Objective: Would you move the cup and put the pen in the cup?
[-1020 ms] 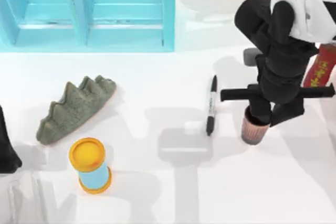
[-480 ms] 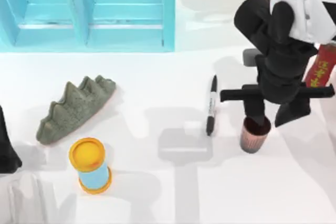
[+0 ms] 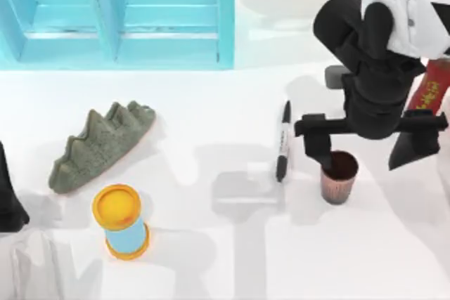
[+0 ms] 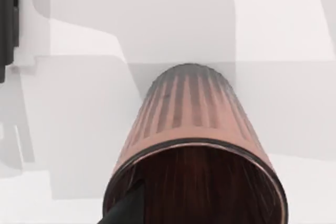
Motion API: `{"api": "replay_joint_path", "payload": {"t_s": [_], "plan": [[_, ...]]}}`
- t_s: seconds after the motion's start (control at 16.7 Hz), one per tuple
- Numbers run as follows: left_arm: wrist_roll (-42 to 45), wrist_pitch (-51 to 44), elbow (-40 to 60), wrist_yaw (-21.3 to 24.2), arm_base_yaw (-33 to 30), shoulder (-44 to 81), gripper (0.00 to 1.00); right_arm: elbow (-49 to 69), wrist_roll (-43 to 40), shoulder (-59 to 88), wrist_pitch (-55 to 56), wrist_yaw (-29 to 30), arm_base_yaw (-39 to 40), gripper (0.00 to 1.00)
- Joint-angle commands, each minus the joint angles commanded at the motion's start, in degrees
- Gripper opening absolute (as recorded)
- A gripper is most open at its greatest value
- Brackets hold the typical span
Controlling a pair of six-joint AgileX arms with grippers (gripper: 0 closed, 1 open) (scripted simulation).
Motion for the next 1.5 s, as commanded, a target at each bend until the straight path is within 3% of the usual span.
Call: {"api": "replay_joint_path", "payload": {"t_s": [0.54, 1.08, 1.5], "plan": [[0.0, 0.0, 0.0, 0.0, 0.0, 0.0, 1.0, 2.23, 0.13, 0.4, -2.16, 0.03, -0.15, 1.0], [0.0, 0.0, 0.0, 0.0, 0.0, 0.0, 1.0, 31.68, -0.14, 1.53, -30.53, -0.04, -0.31, 1.0], [0.0, 0.0, 0.0, 0.0, 0.0, 0.0, 1.0, 36.08, -0.33, 1.21, -34.86, 0.04, -0.25, 1.0]]}}
